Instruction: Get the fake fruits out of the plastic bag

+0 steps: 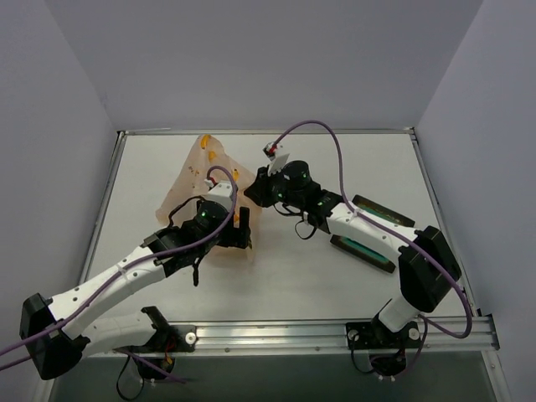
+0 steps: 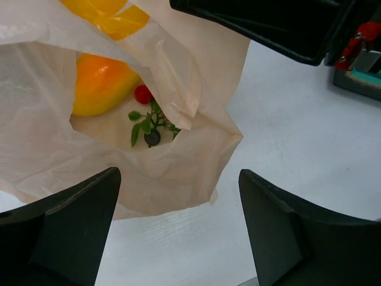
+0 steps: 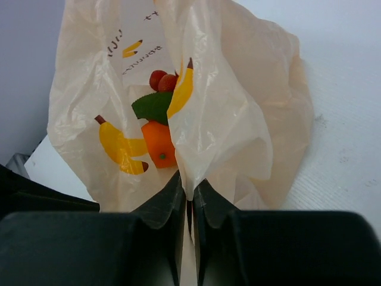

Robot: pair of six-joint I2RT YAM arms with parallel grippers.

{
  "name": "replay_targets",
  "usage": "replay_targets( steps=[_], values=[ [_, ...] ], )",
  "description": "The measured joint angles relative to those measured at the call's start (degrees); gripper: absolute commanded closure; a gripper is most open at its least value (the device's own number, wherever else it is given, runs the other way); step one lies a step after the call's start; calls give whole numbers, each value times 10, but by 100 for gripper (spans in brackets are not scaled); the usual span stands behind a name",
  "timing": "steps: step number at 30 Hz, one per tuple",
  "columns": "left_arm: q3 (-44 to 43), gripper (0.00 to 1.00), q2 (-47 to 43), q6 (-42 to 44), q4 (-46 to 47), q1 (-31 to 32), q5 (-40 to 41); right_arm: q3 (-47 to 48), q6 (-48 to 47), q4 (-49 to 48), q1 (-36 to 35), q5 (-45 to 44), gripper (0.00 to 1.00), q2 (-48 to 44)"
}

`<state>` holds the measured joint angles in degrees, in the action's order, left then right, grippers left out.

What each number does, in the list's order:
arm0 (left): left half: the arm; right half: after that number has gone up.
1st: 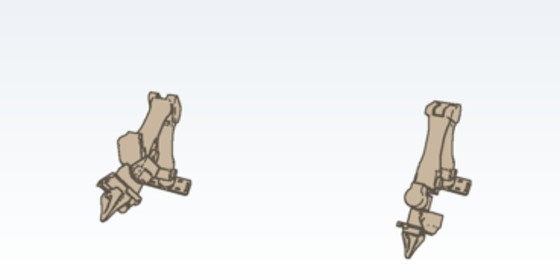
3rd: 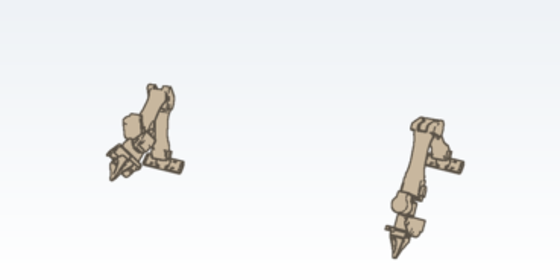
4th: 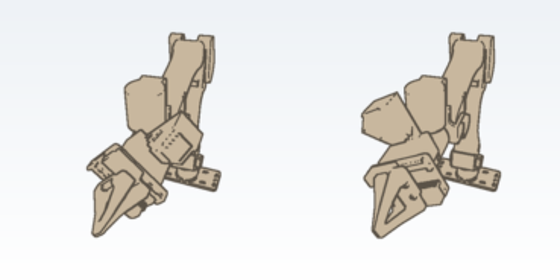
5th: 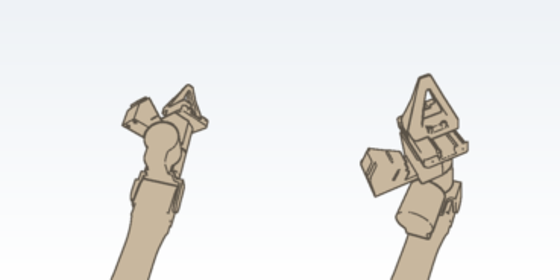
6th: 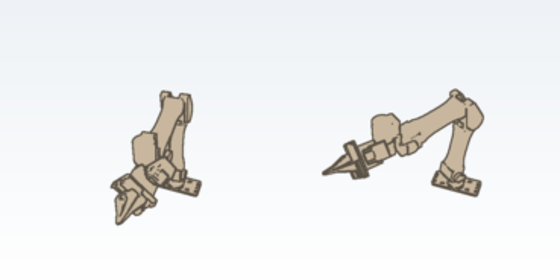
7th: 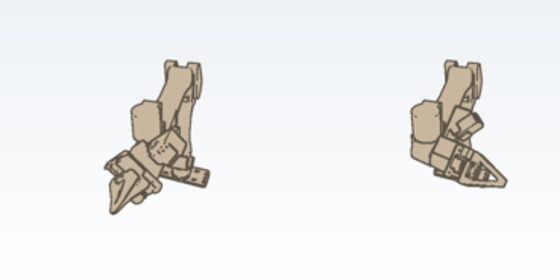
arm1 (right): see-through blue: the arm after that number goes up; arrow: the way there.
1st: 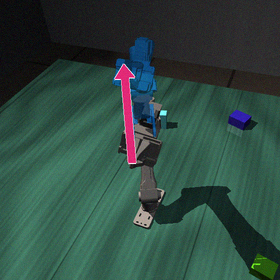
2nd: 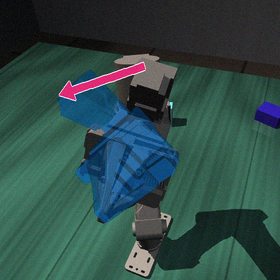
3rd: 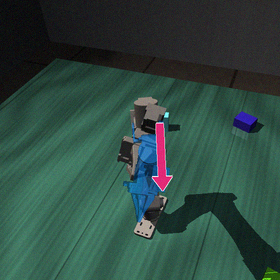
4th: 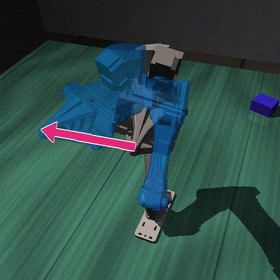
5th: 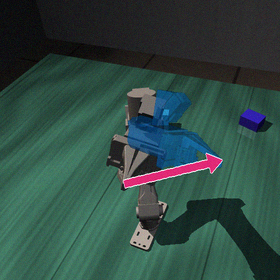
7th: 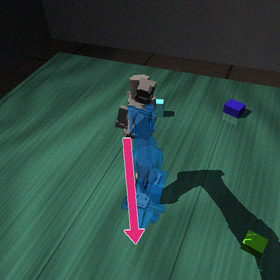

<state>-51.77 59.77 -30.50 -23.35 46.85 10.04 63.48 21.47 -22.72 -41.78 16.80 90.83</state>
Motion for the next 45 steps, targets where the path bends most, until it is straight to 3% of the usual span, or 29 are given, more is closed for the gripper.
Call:
replay_targets(
  steps=[3,6,7,8,10,15,21,28,36,39,42,43,44,45],
  values=[
    [-8,21,21,7,11,6,26,-8,-1,-3,5,-17,100,0],
    [-16,30,45,16,23,7,59,-22,-2,-5,9,-33,100,0],
    [-17,39,53,18,30,7,71,-27,-3,-5,12,-37,100,0],
    [-17,74,60,18,34,7,81,-32,-4,-4,14,-40,100,0],
    [-17,95,72,20,41,8,108,-41,-5,-5,19,-48,100,0],
    [8,98,40,16,40,8,171,-71,-6,-10,32,-87,100,-3],
    [97,98,-126,-43,18,8,214,-103,-8,-24,50,-169,100,1],
    [200,98,-263,-120,-33,8,198,-114,-8,-54,51,-283,100,43],
    [263,98,-292,-170,-49,13,158,-141,6,-13,33,-388,100,42],
    [287,98,-296,-177,-44,15,152,-158,10,6,33,-391,90,3],
    [301,98,-303,-177,-32,16,148,-160,1,26,33,-358,54,-33],
    [301,98,-304,-176,-27,16,148,-160,-4,38,33,-344,38,-46],
    [301,97,-307,-175,-19,16,146,-160,-9,49,31,-326,29,-61],
    [301,98,-309,-174,-9,16,146,-160,-17,61,31,-311,27,-77]
  ],
)
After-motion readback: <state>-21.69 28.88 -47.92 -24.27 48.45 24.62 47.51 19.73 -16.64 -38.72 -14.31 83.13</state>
